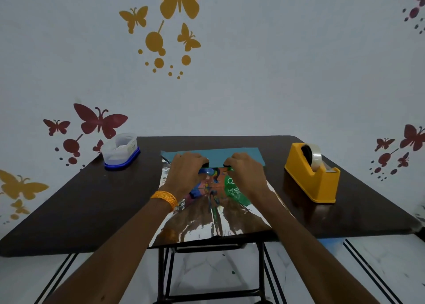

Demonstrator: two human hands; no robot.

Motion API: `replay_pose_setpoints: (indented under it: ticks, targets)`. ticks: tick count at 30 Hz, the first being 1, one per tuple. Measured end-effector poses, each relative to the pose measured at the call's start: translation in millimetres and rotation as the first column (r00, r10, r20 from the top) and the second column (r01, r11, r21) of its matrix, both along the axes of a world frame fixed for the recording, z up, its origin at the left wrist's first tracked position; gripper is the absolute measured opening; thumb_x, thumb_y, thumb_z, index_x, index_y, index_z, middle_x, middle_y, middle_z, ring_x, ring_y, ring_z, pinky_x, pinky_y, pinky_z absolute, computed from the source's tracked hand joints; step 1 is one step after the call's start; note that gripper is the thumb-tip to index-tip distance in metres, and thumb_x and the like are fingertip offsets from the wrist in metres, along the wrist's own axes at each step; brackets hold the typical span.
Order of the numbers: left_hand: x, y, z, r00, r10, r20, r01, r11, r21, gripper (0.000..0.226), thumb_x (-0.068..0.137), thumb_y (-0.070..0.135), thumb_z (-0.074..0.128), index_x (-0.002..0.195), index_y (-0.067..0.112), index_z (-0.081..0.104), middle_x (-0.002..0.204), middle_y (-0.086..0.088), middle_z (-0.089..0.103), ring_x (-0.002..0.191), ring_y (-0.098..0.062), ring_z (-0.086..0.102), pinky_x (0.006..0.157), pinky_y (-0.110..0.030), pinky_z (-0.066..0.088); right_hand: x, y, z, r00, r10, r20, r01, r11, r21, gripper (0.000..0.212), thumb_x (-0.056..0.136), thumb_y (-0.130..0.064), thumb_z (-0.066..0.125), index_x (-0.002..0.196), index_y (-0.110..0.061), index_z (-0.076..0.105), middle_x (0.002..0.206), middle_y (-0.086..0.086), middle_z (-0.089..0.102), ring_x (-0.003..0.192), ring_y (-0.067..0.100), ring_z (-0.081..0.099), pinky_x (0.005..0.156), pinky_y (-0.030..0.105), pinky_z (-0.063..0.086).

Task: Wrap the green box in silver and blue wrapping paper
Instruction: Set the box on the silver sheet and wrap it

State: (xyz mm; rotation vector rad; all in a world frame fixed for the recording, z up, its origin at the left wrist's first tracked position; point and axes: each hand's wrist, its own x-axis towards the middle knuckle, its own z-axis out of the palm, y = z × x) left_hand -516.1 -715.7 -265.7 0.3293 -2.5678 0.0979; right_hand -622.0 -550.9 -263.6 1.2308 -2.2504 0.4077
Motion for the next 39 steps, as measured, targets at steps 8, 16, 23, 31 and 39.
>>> replay_pose_setpoints:
  ticks: [8,16,23,31,39]
  targets:
    - [10,5,1,1.0,-0.013,-0.006,0.013,1.0,-0.021,0.042,0.09,0.037,0.064,0.129,0.022,0.061,0.127,0.002,0.063,0.118,-0.026,0.053,0.097,-0.043,0.036,4,6,-5,0.998,0.015,-0.053,-0.019,0.997,-0.076,0.014,0.083,-0.016,0.079,0.097,-0.016,0.075,0.088,0.001,0.069,0.086,0.024,0.063,0.059,0.028,0.038]
    - [-2,1,2,1.0,0.019,-0.007,-0.019,1.0,-0.009,0.042,0.093,0.033,0.064,0.133,0.024,0.058,0.13,0.004,0.06,0.118,-0.023,0.051,0.096,-0.04,0.032,-6,-9,-10,0.999,0.014,-0.04,-0.019,0.992,-0.121,0.019,0.079,-0.012,0.081,0.095,-0.016,0.074,0.089,0.0,0.067,0.085,0.022,0.061,0.06,0.031,0.044]
    - [-1,-5,-7,0.996,-0.023,-0.082,0.025,0.999,0.024,0.036,0.088,0.025,0.07,0.123,0.024,0.06,0.122,0.003,0.064,0.11,-0.023,0.054,0.093,-0.041,0.032,-13,-1,-11,0.978,0.185,0.101,-0.146,0.941,-0.305,0.012,0.089,-0.022,0.071,0.095,-0.014,0.078,0.096,0.001,0.073,0.093,0.02,0.061,0.08,0.036,0.049]
    - [6,-13,-5,0.998,-0.016,-0.057,0.019,0.998,0.056,0.051,0.087,0.039,0.069,0.134,0.023,0.055,0.135,0.001,0.058,0.124,-0.023,0.049,0.1,-0.043,0.03,-26,-6,-2,0.965,0.199,0.174,-0.164,0.966,-0.198,0.013,0.088,-0.016,0.074,0.102,-0.016,0.075,0.103,-0.002,0.069,0.103,0.02,0.059,0.081,0.037,0.048]
    - [53,-78,-2,0.995,0.102,0.008,-0.098,0.932,0.349,0.042,0.071,0.035,0.085,0.105,0.02,0.067,0.113,-0.003,0.069,0.099,-0.025,0.065,0.081,-0.037,0.056,-29,-6,-4,0.962,0.203,0.185,-0.161,0.963,-0.216,0.018,0.086,-0.015,0.076,0.104,-0.016,0.075,0.105,-0.002,0.07,0.105,0.019,0.059,0.083,0.034,0.048]
